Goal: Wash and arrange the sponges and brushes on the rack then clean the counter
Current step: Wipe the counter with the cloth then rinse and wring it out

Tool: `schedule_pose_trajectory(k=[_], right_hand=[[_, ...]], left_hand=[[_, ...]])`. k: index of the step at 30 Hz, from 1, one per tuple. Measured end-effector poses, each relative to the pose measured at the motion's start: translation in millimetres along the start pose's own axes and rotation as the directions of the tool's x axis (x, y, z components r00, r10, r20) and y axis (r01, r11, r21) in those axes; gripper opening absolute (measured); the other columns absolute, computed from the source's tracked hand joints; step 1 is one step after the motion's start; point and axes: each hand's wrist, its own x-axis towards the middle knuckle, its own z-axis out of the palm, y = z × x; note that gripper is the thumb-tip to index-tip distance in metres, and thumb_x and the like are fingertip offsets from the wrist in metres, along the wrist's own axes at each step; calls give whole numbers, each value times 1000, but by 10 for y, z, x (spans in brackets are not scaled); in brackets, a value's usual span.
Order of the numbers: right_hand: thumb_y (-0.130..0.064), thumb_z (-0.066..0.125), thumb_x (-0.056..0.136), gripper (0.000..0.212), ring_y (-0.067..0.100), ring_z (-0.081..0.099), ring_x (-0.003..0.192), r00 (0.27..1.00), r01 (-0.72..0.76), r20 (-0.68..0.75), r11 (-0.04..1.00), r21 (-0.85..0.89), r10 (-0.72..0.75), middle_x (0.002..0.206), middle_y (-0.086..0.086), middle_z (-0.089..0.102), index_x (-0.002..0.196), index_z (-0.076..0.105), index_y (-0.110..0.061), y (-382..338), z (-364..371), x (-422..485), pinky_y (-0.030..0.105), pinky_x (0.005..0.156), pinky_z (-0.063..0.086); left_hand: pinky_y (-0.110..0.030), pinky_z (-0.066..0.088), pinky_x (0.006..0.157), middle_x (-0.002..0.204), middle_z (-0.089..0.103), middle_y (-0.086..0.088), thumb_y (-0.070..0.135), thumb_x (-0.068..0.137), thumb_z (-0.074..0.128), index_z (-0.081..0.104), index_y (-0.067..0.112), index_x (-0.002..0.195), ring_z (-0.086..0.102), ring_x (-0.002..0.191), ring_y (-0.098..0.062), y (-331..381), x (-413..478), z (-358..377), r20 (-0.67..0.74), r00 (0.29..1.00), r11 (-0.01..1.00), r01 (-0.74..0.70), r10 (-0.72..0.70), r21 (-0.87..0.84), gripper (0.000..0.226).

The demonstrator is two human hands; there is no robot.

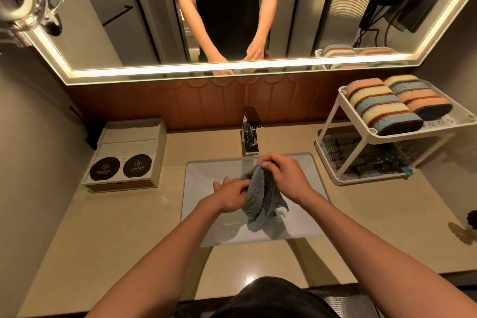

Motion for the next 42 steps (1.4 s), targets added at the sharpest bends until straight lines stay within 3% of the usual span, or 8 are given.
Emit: schedule_pose_trajectory(k=[7, 13, 18, 21, 23, 29, 34, 42], right_hand=[[-23, 55, 100, 18, -5, 62, 93, 1000, -11, -8, 1000, -7, 11, 92, -20, 69, 101, 71, -31, 34, 15, -5, 32, 86, 57], [-21, 55, 100, 20, -8, 61, 93, 998, -28, -55, 1000, 11, 29, 91, -23, 69, 98, 72, -32, 84, -16, 18, 24, 80, 54], [-24, 53, 102, 20, -2, 62, 92, 989, -76, -126, 997, 4, 76, 93, -21, 68, 102, 71, -31, 124, -104, 40, 22, 79, 53], [-25, 53, 102, 18, -4, 61, 89, 972, -86, -224, 995, -45, 74, 90, -19, 65, 106, 69, -30, 115, -126, 57, 15, 72, 49], [-24, 52, 103, 18, -7, 59, 84, 965, -88, -252, 993, -75, 66, 87, -18, 64, 107, 69, -29, 94, -118, 70, 10, 66, 44], [-21, 52, 102, 19, 2, 62, 82, 945, -103, -317, 992, -74, 74, 87, -11, 68, 103, 71, -22, 56, -102, 83, 13, 64, 42], [-22, 53, 102, 18, -1, 61, 84, 943, -131, -315, 990, -56, 106, 87, -15, 66, 105, 71, -24, 75, -116, 58, 14, 66, 44], [-28, 52, 102, 19, -7, 59, 88, 963, -89, -261, 995, -51, 73, 89, -28, 63, 100, 63, -44, 20, -71, -21, 16, 74, 52]], left_hand=[[-54, 25, 98, 118, 39, -4, 29, 101, 40, 56, 48, 123, 31, 117, -31, 31, -10, -61, 17, 998, 996, 62, -63, 61, 33], [-45, 44, 95, 117, 54, -9, 31, 94, 54, 57, 22, 117, 45, 116, -31, 55, -69, -89, -236, 968, 990, 108, -83, 94, 25], [-32, 43, 79, 102, 53, 2, 27, 93, 61, 49, 24, 91, 52, 99, -21, -74, -210, -127, -532, 826, 975, -91, 188, 204, 12], [-38, 43, 89, 117, 61, 0, 26, 91, 66, 59, 18, 102, 51, 107, -23, -140, -269, -121, -526, 637, 792, -234, 563, 564, 15], [-36, 42, 89, 118, 63, 1, 23, 87, 70, 60, 18, 98, 51, 108, -22, -60, -305, -124, -513, 581, 761, -339, 632, 554, 16], [-32, 44, 72, 89, 55, 4, 20, 83, 63, 54, 22, 84, 48, 87, -14, 227, -388, -162, -527, 746, 906, -404, 407, 128, 9], [-31, 34, 69, 82, 57, 7, 32, 93, 56, 44, 29, 84, 47, 80, -16, 118, -403, -318, -416, 777, 838, -248, 472, 487, 16], [-35, 38, 84, 110, 58, 2, 40, 103, 44, 63, 24, 111, 50, 100, -20, -117, -360, -230, -538, 786, 821, 70, 305, 567, 26]])
